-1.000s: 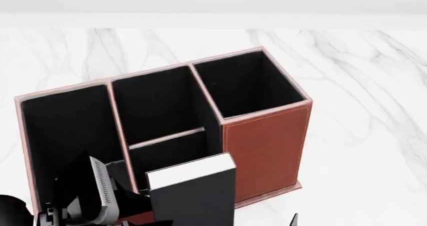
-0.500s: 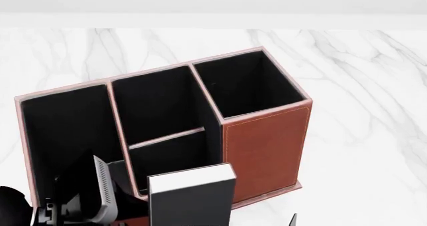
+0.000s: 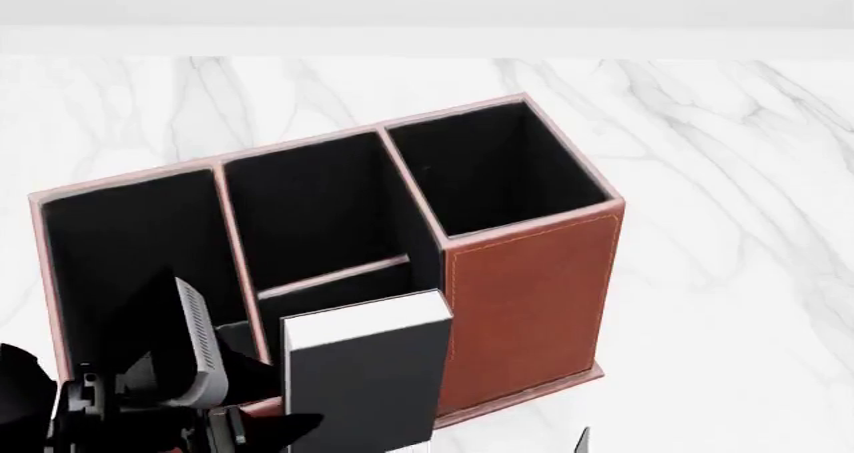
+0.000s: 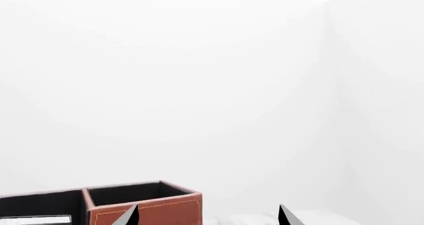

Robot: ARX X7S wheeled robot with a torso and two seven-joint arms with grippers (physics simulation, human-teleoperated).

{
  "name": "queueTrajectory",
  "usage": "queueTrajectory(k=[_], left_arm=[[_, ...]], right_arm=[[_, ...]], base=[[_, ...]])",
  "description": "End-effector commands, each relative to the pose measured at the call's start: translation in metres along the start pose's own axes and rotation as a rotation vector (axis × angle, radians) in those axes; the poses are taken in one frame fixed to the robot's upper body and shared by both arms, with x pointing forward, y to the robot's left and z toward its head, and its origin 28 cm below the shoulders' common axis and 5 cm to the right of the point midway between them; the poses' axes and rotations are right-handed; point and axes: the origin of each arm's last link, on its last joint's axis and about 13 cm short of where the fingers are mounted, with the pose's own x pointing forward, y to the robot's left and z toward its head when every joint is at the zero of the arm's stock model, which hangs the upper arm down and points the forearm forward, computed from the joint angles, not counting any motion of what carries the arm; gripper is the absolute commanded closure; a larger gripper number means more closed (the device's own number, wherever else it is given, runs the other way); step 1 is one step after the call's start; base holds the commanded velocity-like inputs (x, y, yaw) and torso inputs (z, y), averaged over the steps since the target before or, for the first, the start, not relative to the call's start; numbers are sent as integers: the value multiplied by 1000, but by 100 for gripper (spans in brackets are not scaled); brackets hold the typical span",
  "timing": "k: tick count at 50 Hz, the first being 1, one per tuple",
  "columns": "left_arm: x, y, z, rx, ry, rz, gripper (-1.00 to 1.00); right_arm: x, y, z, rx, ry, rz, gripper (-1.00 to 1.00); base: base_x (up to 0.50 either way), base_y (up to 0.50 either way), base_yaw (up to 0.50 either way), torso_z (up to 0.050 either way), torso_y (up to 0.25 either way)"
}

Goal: Pick up the book and place it in the back compartment of the caddy.

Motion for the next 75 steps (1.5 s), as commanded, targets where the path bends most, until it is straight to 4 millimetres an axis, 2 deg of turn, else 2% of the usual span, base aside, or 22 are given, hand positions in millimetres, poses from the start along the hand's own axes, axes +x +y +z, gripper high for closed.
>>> queueTrajectory(k=[1, 10, 23, 44, 75], left_arm=[[-4, 12, 17, -12, -84, 41, 100], [-4, 26, 18, -27, -115, 77, 100], [9, 51, 13, -69, -179, 48, 100], [20, 72, 12, -100, -190, 35, 100], [20, 78, 12, -115, -145, 74, 100]], right_arm=[[0, 0, -1, -2, 4, 1, -100], [1, 1, -3, -5, 11, 3, -100], [1, 1, -2, -5, 10, 3, -100], [1, 1, -2, -8, 14, 6, -100], [3, 1, -5, -9, 20, 7, -100]], base=[[0, 0, 0, 0, 0], [0, 0, 0, 0, 2], [0, 0, 0, 0, 1], [0, 0, 0, 0, 1], [0, 0, 0, 0, 1]])
